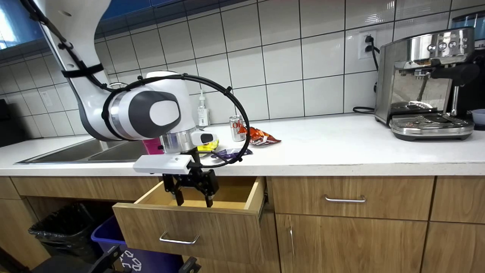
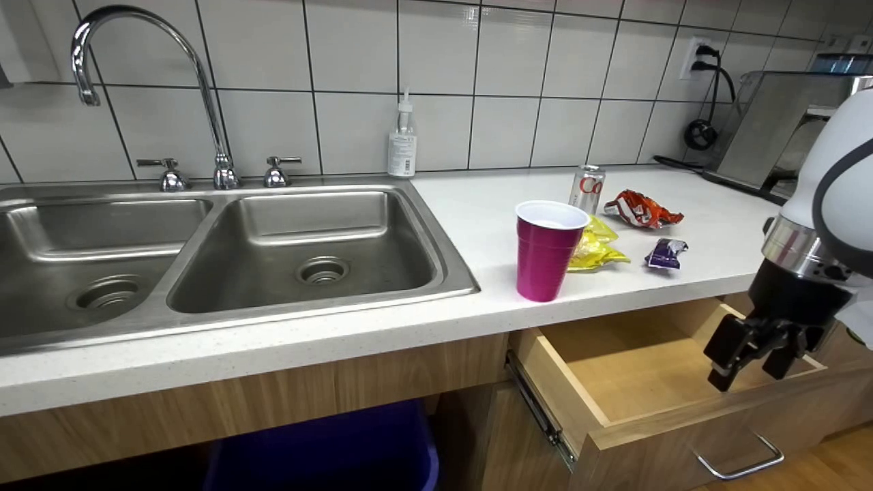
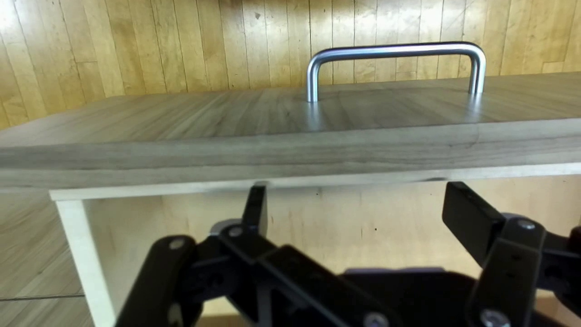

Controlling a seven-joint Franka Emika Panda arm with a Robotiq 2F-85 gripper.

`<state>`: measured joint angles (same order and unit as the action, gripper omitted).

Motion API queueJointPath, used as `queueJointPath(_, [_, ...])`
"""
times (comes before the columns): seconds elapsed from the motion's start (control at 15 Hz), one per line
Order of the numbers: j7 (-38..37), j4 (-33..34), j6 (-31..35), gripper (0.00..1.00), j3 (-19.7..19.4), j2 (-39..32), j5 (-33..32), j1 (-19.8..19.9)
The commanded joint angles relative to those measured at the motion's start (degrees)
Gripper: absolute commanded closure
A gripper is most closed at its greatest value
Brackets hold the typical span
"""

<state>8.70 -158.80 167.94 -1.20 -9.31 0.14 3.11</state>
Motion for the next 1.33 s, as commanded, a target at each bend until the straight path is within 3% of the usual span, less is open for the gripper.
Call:
queueJointPath(0.0, [-2.9,-0.7,-3.0,0.00,0.2,4.2,-0.4,-1.1])
queueJointPath(0.8, [-9.5,1.2,-11.9,0.00,1.4,13.6,-1.4,-3.7])
queueJointPath(1.27, [-15.5,7.5,-12.4,0.00,0.8,13.1,-7.0,-2.2])
